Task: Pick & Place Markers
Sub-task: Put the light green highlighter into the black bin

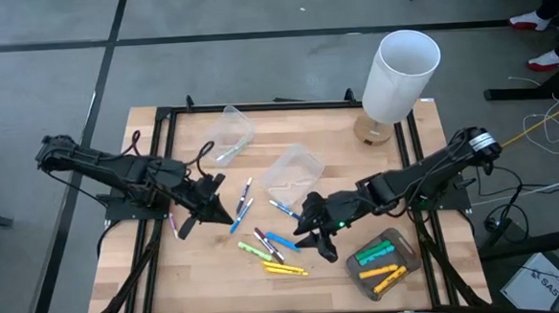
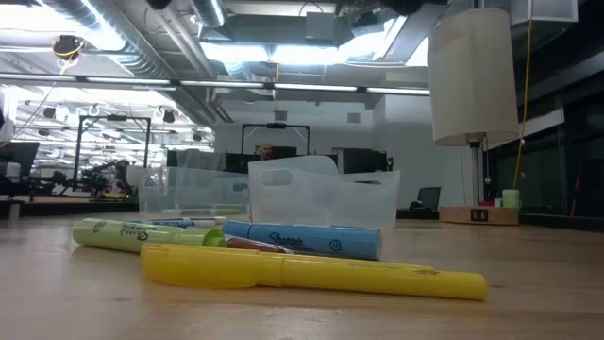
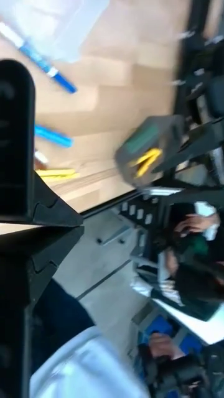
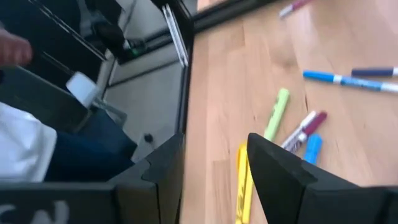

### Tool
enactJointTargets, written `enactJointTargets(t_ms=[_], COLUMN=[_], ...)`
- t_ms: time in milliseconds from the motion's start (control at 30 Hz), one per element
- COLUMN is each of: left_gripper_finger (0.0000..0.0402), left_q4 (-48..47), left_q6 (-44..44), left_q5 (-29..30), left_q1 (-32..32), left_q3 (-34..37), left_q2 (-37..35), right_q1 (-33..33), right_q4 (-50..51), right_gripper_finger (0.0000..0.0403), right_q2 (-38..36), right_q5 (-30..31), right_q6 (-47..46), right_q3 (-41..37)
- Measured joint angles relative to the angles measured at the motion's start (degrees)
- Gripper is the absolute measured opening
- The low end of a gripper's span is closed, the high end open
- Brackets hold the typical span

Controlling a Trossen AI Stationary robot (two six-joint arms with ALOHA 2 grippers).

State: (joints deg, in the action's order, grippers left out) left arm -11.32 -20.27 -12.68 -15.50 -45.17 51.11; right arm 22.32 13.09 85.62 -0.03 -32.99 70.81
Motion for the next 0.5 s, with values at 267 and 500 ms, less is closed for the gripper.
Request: enactJointTargets(t_ms=[267,500], left_gripper_finger=[0.0005,0.0003], left_q4=[-2.8,-2.7], left_q6=[-1.5,-1.7], left_q5=[1.0,5.5], left_q1=[-4.2,-7.7], left_q3=[0.0,0.0], left_q2=[0.0,1.6], right_q1=[0.3,0.3], right_q4=[3.6,4.6], right_gripper_finger=[0.0174,0.0174], right_q2=[2.5,5.9], right_q5=[0.0,0.0], right_q6=[0.5,1.8], right_q3=[0.0,0.0])
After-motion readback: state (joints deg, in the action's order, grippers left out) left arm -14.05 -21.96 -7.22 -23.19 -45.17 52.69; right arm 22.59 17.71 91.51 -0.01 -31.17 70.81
